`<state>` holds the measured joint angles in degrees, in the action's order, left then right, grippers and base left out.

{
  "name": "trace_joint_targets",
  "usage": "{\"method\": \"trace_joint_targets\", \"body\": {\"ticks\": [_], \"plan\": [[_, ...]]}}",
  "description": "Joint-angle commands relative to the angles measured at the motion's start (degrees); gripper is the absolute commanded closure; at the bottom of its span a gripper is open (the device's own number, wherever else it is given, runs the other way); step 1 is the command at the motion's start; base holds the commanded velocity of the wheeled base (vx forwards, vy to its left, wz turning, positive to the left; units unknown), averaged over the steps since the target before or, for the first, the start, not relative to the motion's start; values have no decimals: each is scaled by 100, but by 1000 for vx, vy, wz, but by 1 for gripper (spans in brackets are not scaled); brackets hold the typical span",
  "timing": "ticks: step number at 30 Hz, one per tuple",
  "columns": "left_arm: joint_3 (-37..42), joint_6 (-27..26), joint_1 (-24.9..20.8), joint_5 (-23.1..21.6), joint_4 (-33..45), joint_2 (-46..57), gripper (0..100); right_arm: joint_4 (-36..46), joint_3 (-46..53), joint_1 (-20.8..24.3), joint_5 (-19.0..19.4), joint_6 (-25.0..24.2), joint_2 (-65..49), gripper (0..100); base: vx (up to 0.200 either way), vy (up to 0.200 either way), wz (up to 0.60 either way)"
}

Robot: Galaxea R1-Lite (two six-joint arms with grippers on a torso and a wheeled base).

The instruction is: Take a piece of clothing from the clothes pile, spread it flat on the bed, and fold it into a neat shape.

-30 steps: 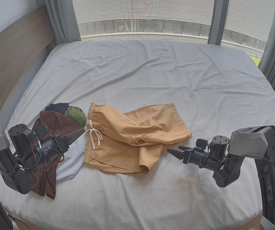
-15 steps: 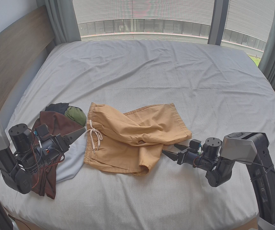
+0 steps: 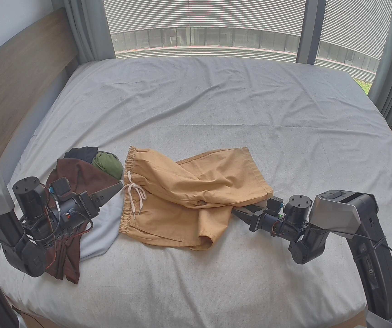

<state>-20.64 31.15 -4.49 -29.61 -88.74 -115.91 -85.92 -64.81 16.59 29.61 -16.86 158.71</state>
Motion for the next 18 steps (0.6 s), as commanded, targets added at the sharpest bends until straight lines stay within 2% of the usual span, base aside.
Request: {"method": "trace_joint_targets", "body": {"ticks": [1,10,18], "plan": [[7,5,0,-1,-3,-20,0,5,-190,11,10,-10,108,100,0,0,0],[25,14,-8,-10,-3,-37,0,14,-269,37,10,-37,134,100,0,0,0],[16,5,0,-1,-3,-81,0,-197,188,-24,1,-28,64,100,0,0,0]]}}
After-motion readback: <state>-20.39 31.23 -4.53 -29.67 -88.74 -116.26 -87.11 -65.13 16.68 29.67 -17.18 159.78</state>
